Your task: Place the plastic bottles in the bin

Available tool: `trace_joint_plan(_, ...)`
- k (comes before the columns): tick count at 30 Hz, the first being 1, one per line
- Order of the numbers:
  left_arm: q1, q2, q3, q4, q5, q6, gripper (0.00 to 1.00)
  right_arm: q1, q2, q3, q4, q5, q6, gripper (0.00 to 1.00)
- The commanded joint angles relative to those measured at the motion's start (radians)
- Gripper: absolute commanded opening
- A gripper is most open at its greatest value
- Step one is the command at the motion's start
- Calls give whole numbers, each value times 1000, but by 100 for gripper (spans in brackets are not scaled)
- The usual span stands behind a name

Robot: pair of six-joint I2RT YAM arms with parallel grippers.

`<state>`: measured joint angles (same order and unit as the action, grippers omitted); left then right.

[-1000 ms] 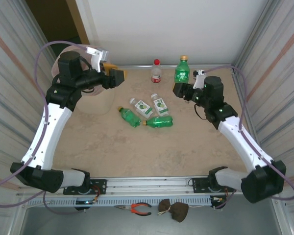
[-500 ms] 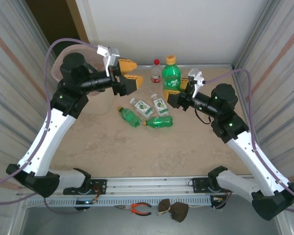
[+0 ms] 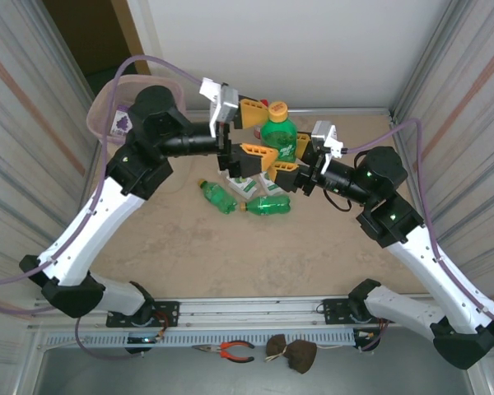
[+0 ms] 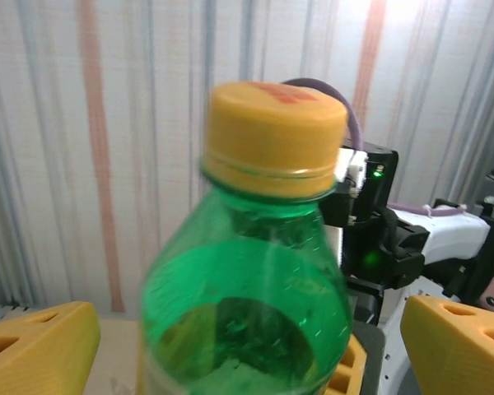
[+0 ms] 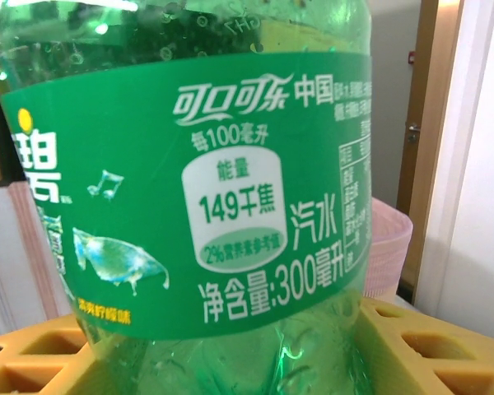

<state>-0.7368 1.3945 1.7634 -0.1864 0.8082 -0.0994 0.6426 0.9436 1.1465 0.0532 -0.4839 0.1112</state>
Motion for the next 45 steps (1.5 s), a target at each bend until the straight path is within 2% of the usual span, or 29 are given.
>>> trace_joint_plan(1, -34, 16, 51, -26, -19, 66, 94, 16, -25, 32, 46, 30, -29, 58)
trace_joint_plan(7, -105, 24, 31, -9, -178, 101, 86, 32, -35, 24, 47, 80, -39, 58)
trace_joint_plan(10, -130, 25, 24, -5, -209, 122, 83, 33, -38, 17, 50, 93, -40, 57)
trace_joint_plan(32, -134, 12, -13, 51, -181, 99, 54, 33, -44, 5, 55, 85, -39, 59)
trace_joint_plan(37, -134, 6, -7, 41, -189, 105, 52, 34, -49, 1, 48, 99, -43, 64)
trace_joint_plan(42, -133, 9, 26, -20, -240, 132, 52, 32, -60, -2, 30, 94, -42, 79)
trace_joint_plan(45, -126, 11, 49, -67, -276, 145, 52, 33, -67, -5, 15, 94, -41, 85)
